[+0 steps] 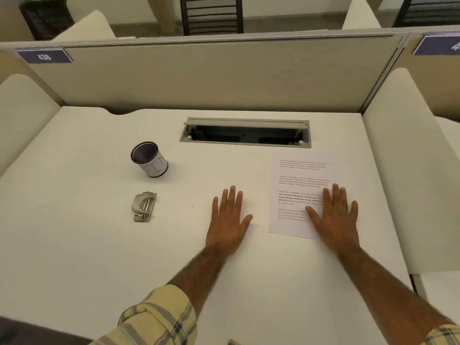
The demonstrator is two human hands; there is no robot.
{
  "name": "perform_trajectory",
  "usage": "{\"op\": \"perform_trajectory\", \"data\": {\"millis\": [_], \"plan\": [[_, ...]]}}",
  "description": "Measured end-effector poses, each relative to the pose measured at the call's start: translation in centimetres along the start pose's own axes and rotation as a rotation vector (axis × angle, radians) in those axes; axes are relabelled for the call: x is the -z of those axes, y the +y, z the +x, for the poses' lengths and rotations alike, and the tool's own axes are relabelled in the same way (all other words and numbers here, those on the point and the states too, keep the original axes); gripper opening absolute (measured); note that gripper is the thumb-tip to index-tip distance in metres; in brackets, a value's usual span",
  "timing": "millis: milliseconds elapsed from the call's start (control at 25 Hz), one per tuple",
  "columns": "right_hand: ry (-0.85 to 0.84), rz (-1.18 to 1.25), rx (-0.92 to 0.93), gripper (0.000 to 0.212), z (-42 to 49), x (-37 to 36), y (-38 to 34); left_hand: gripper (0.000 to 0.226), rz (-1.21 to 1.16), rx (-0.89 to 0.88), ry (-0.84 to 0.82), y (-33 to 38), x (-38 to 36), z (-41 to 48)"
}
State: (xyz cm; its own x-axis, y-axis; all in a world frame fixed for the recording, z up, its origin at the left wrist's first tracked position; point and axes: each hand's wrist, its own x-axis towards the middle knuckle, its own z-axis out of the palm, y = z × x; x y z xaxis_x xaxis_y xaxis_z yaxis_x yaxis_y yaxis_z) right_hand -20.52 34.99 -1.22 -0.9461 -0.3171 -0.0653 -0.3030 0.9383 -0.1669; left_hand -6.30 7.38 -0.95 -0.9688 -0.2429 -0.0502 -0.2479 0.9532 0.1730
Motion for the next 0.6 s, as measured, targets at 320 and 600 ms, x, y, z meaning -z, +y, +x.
{"op": "perform_trajectory", "data": {"millis": [320,600], "plan": [[0.115,-0.031,0.36,0.053,-5.9,-0.1,-9.7,0.087,-0.018,0.206,-0.015,-13.9,1.5,-9.0],[-0.091,0.005,0.412,0.051,-9.9,-2.6,-21.5,0.088,-0.015,0.121,-0.081,-17.1,1.0,-9.8]]}}
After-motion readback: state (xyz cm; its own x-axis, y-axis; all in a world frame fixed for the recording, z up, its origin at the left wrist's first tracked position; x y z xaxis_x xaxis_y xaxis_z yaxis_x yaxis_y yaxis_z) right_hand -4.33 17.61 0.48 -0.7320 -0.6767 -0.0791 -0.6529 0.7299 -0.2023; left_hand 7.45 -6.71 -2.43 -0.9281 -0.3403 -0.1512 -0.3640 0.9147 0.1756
